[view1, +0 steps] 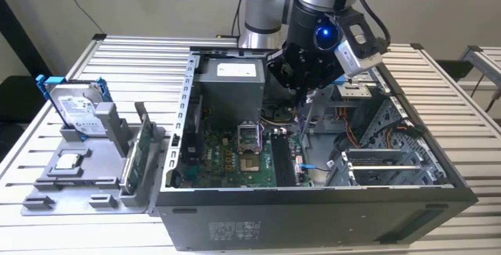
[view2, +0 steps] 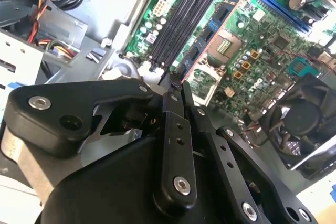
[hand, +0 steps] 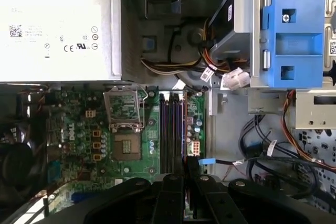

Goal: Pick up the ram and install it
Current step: 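Insert the ram into the slot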

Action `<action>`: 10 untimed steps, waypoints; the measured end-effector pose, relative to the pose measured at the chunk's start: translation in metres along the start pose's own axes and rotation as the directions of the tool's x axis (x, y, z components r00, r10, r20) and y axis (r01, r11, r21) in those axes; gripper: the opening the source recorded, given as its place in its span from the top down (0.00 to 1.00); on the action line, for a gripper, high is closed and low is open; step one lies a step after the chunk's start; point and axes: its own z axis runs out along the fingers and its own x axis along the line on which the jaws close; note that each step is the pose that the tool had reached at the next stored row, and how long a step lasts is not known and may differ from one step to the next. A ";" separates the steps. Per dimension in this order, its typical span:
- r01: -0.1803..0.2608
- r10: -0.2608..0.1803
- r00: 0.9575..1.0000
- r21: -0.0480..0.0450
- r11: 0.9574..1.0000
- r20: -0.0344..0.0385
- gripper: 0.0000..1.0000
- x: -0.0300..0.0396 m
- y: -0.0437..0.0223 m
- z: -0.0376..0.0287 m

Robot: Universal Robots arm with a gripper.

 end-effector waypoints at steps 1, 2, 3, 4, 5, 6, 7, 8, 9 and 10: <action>0.000 0.000 1.000 0.000 1.000 0.000 0.86 0.0000 0.0000 0.0017; -0.001 0.001 1.000 0.000 1.000 0.000 0.86 0.0001 0.0000 0.0034; -0.002 0.002 1.000 0.000 1.000 0.000 0.86 0.0001 0.0001 0.0051; -0.003 0.003 1.000 0.000 1.000 0.000 0.86 0.0002 0.0001 0.0069; -0.003 0.003 1.000 0.000 1.000 0.000 0.86 0.0002 0.0001 0.0087; -0.004 0.004 1.000 0.000 1.000 0.000 0.86 0.0002 0.0001 0.0104; -0.005 0.005 1.000 0.000 1.000 0.000 0.86 0.0002 0.0002 0.0124; -0.006 0.006 1.000 0.000 1.000 0.000 0.86 0.0003 0.0002 0.0143; -0.007 0.007 1.000 0.000 1.000 0.000 0.86 0.0003 0.0003 0.0160; -0.008 0.008 1.000 0.000 1.000 0.000 0.86 0.0003 0.0004 0.0178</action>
